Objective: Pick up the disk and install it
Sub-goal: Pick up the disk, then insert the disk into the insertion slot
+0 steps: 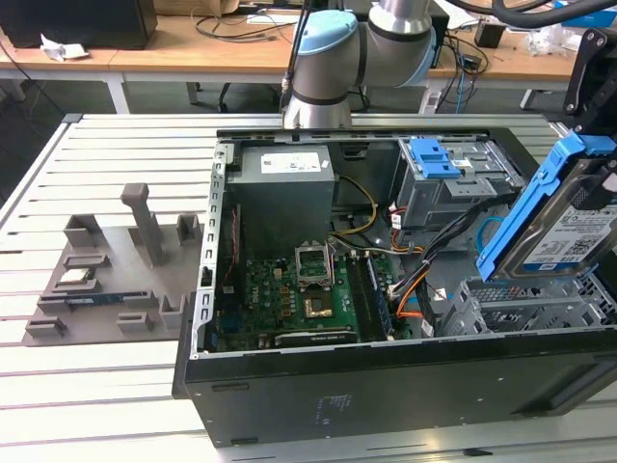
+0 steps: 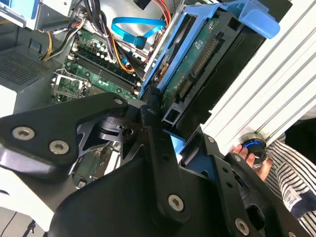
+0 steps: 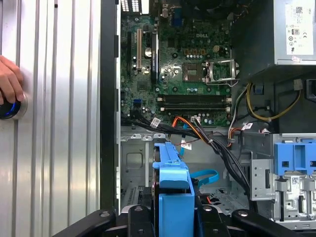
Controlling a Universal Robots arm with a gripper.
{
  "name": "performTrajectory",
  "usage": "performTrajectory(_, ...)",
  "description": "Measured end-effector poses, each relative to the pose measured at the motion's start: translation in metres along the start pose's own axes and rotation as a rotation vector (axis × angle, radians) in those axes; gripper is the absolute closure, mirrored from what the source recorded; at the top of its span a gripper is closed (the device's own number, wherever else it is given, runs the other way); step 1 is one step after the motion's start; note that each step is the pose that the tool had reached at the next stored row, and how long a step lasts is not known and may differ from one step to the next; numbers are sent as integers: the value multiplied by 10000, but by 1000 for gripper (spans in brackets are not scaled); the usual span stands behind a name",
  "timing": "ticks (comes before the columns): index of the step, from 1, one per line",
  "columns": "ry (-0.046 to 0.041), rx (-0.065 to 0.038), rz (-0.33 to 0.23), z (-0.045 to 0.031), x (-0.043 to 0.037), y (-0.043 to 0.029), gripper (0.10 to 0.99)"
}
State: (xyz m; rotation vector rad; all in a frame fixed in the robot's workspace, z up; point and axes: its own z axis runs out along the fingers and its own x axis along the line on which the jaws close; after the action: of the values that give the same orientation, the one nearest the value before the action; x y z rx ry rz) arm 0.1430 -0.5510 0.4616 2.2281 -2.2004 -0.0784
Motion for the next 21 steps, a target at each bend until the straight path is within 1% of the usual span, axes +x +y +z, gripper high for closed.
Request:
performTrajectory(8,1,0,0,5,3,-2,722)
performTrajectory(14,0,0,1,58,7,-4,722)
performTrajectory(21,-10,9,315,133,10,-7,722)
